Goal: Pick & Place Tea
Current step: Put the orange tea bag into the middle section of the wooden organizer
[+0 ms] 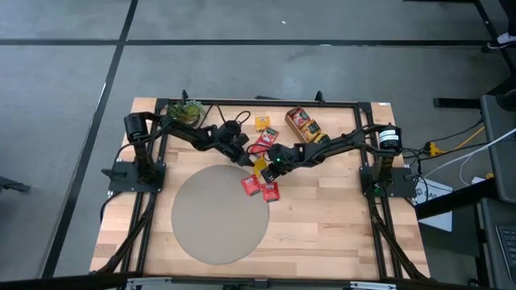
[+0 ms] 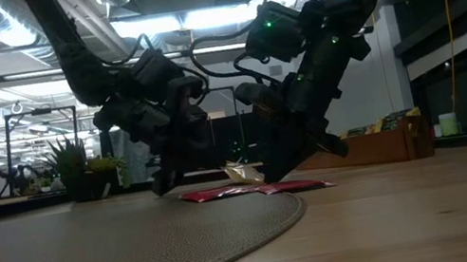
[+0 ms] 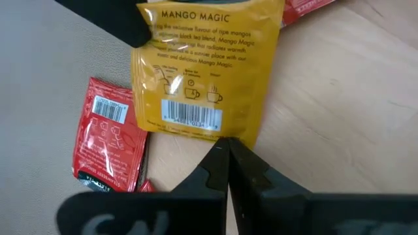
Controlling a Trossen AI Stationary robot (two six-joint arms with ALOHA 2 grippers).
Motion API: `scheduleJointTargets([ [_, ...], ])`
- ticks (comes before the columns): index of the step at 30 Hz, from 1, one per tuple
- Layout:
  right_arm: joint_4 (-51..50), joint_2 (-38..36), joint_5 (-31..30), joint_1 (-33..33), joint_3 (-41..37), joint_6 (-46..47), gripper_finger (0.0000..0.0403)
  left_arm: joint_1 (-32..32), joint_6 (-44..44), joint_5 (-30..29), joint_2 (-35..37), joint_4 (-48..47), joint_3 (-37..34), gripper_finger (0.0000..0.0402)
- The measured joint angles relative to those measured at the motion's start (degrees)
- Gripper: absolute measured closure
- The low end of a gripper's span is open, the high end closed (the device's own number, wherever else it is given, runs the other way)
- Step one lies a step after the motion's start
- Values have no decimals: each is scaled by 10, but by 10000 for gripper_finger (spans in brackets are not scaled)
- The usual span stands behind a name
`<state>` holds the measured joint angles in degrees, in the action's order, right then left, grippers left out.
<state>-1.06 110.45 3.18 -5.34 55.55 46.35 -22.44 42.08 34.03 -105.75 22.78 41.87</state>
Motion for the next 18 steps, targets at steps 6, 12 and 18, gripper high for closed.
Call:
scheduleJointTargets([
  [6,6,-7,28,-1,0,-3,395,1,-25,-2,5,-14,0,399],
  [12,7,-49,47,-3,-2,-27,393,3,-102,-53,53,-120,-2,399],
  [18,40,-83,42,-4,-1,-14,365,20,-161,-143,138,-215,-1,399],
])
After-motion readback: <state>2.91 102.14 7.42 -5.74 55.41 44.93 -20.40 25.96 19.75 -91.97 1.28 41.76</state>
